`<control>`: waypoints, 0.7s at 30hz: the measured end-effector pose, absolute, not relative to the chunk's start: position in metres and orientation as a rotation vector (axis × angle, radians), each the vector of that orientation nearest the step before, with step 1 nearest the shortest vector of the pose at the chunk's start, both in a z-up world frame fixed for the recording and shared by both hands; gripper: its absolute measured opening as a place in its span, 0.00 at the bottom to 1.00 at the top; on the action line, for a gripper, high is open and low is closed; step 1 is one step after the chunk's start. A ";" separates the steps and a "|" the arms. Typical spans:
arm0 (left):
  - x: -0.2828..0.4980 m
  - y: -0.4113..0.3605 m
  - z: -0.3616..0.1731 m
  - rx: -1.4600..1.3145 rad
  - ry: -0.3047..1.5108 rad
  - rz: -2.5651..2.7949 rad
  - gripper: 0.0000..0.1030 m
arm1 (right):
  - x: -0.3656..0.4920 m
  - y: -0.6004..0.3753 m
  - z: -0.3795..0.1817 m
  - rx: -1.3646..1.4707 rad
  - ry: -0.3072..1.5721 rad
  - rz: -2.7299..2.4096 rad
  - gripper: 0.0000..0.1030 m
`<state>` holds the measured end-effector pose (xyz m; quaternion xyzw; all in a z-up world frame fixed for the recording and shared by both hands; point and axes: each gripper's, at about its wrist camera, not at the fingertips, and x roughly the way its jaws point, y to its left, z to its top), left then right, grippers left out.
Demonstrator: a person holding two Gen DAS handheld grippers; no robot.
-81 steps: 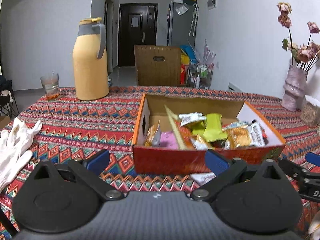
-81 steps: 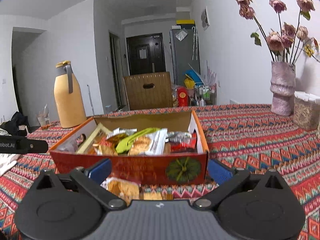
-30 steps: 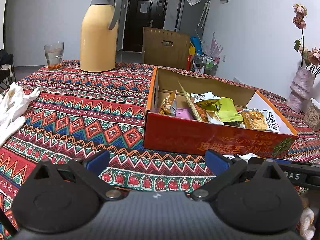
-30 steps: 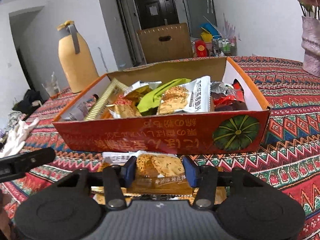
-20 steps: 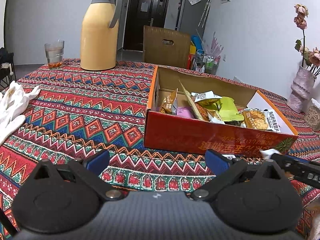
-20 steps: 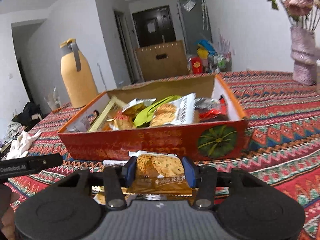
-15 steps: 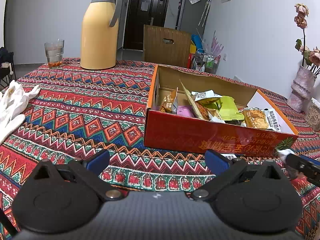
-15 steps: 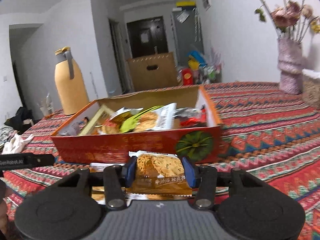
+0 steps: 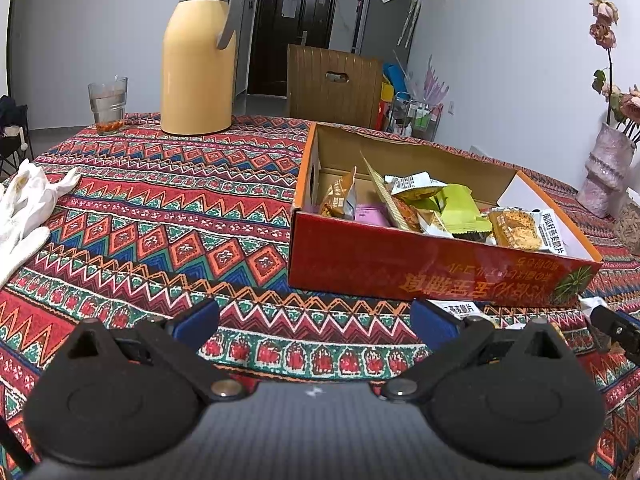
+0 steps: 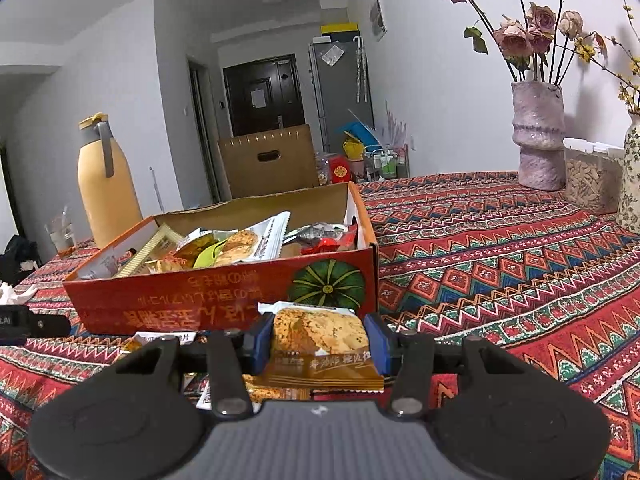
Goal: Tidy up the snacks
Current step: 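Move the open left tool to a cracker packet while the right tool holds its packet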
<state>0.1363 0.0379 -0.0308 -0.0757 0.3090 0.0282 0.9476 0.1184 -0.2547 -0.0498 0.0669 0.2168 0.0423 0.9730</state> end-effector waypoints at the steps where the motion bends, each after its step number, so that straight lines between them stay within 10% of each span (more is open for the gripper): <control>1: 0.137 0.038 -0.031 -0.152 0.631 0.060 1.00 | 0.117 -0.256 -0.050 0.140 0.433 0.085 0.46; 21: 0.163 -0.032 -0.018 -0.078 0.776 0.016 1.00 | 0.114 -0.265 -0.052 0.186 0.417 0.042 0.46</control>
